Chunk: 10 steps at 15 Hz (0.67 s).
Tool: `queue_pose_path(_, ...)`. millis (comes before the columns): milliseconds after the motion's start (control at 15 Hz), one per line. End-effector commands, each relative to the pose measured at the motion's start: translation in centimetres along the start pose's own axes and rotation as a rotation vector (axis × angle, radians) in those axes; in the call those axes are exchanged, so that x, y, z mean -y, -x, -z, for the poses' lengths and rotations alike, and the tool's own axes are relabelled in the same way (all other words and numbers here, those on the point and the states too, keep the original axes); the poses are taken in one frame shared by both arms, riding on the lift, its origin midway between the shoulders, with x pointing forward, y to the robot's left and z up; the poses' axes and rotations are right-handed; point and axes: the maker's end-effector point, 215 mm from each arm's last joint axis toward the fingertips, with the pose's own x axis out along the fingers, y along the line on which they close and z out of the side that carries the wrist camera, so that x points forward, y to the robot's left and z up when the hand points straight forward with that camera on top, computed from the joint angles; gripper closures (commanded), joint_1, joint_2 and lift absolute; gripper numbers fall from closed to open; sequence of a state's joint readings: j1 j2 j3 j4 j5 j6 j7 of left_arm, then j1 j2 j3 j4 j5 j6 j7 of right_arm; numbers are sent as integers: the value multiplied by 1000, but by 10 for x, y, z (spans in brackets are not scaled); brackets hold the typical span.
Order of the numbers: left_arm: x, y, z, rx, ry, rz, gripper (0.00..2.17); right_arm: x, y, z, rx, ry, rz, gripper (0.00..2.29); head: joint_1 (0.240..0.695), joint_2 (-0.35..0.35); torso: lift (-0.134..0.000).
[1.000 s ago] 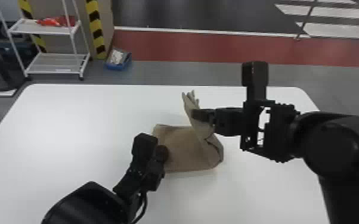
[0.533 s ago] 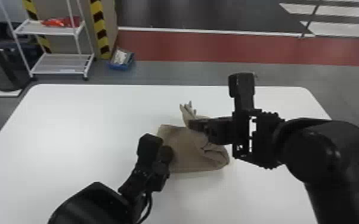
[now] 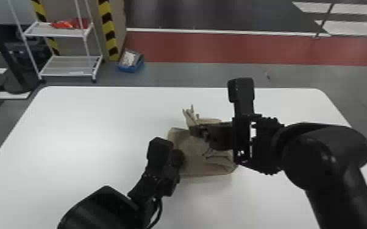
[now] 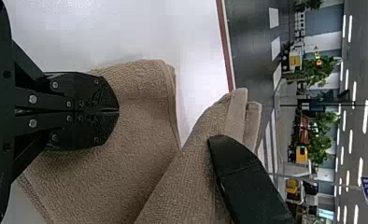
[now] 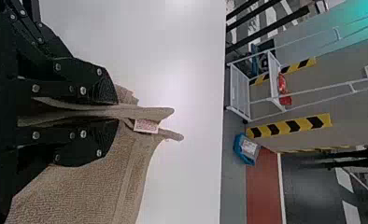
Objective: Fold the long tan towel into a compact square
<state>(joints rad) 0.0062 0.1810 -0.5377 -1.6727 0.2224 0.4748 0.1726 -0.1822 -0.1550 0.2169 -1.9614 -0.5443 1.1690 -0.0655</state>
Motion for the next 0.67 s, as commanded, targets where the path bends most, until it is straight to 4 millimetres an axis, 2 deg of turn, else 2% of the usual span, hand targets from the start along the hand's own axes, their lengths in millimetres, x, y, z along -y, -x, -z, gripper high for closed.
queue_pose_path(0, 1, 0, 1, -1, -1, 1, 2132, -4, -5, 5, -9, 2, -8, 883, 695, -45, -124)
queue_pose_path(133, 1, 0, 0, 0, -1, 0, 2132, -9, -6, 4, -5, -4, -21, 846, 695, -40, -124)
queue_pose_path(333, 1, 0, 1, -3, -1, 1, 2132, -16, -5, 8, -7, -25, -51, 360, 695, -33, -124)
queue_pose_path(400, 1, 0, 2, -3, -2, 1, 2132, -18, -1, 6, 12, -38, -62, 164, 695, -31, -124)
queue_pose_path(467, 2, 0, 1, -1, -2, 1, 2128, -13, 6, 2, 36, -53, -60, 73, 695, -29, -124)
queue_pose_path(600, 1, 0, 1, -1, -2, -1, 2132, -4, 26, -5, 78, -90, -63, 66, 695, -32, -124)
